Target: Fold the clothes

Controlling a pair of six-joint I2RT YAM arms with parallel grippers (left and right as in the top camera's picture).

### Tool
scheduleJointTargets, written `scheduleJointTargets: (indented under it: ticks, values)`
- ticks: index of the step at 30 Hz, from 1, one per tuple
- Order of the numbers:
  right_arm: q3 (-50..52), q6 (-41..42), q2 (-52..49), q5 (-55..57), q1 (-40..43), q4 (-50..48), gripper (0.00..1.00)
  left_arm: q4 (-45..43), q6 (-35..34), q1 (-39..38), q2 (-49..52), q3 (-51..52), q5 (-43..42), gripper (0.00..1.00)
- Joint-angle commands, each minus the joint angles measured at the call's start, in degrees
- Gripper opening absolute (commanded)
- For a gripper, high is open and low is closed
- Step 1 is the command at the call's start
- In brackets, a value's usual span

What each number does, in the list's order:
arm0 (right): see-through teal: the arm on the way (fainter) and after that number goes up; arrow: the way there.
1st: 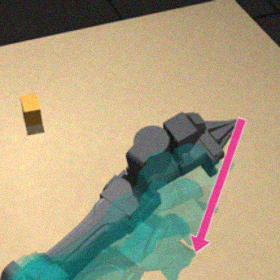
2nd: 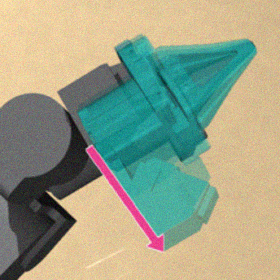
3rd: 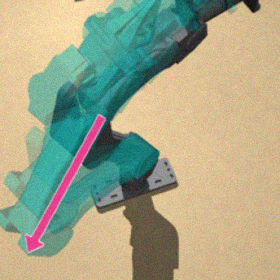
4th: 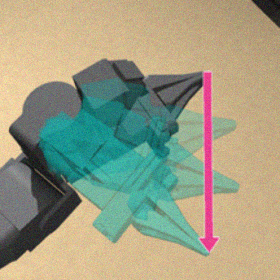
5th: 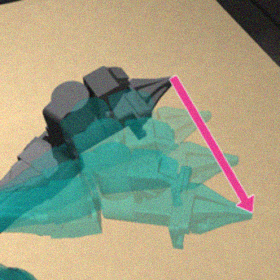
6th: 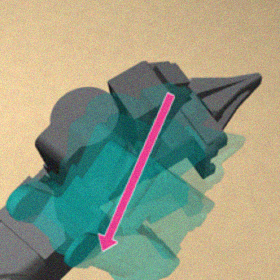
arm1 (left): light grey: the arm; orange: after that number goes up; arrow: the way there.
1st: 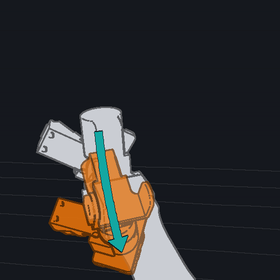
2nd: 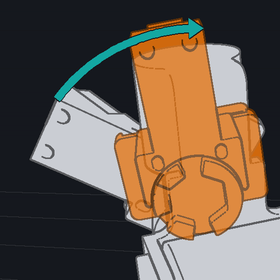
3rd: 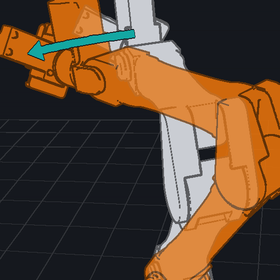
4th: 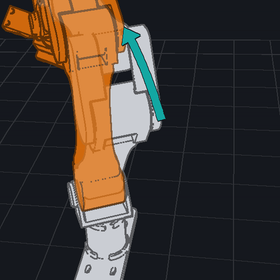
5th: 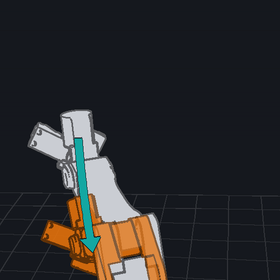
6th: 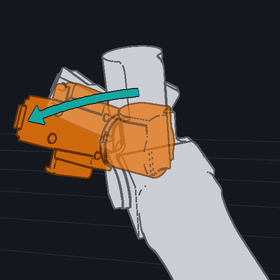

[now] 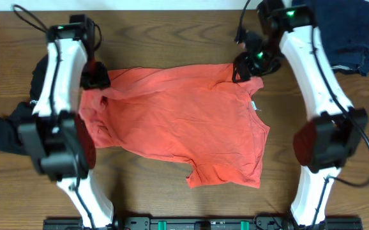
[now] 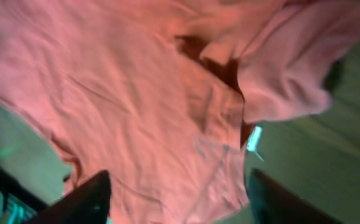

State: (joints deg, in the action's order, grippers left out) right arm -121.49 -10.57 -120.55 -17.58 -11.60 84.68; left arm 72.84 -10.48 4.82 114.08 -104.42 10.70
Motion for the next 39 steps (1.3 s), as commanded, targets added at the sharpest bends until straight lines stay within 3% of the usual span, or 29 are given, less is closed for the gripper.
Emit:
scheduleJointTargets:
  ticks: [1, 9, 14, 19, 24, 34, 39]
  values:
    - [-1.9, 2.4, 5.8, -0.5, 0.3, 1.9, 0.72, 1.8, -3.6, 0.3, -11.1, -1.2, 0.3, 0.80]
    - [-1.4, 11.1, 9.6, 2.1, -1.7, 8.5, 0.73, 9.0, -8.6, 0.3, -24.8, -0.4, -1.2, 0.81]
    - [2.6, 18.1, 9.6, 5.8, -3.8, 7.2, 0.73, 11.9, -13.4, 0.2, -28.6, 6.6, -1.2, 0.81]
    - [11.0, 22.4, 9.6, 8.3, -5.9, 1.6, 0.73, 6.7, -19.5, 0.2, -33.2, 21.7, -1.4, 0.81]
    - [19.8, 22.9, 9.6, 7.5, -6.5, -3.5, 0.76, -2.9, -20.3, 0.2, -34.3, 33.6, -3.3, 0.80]
    - [35.0, 23.0, 9.6, 2.1, -6.5, -14.2, 0.75, -18.9, -29.2, 2.4, -32.7, 48.8, -3.2, 0.57]
    - [38.5, 23.0, 9.6, 1.2, -6.5, -17.7, 0.74, -25.7, -31.0, 4.4, -31.4, 53.6, -4.1, 0.38]
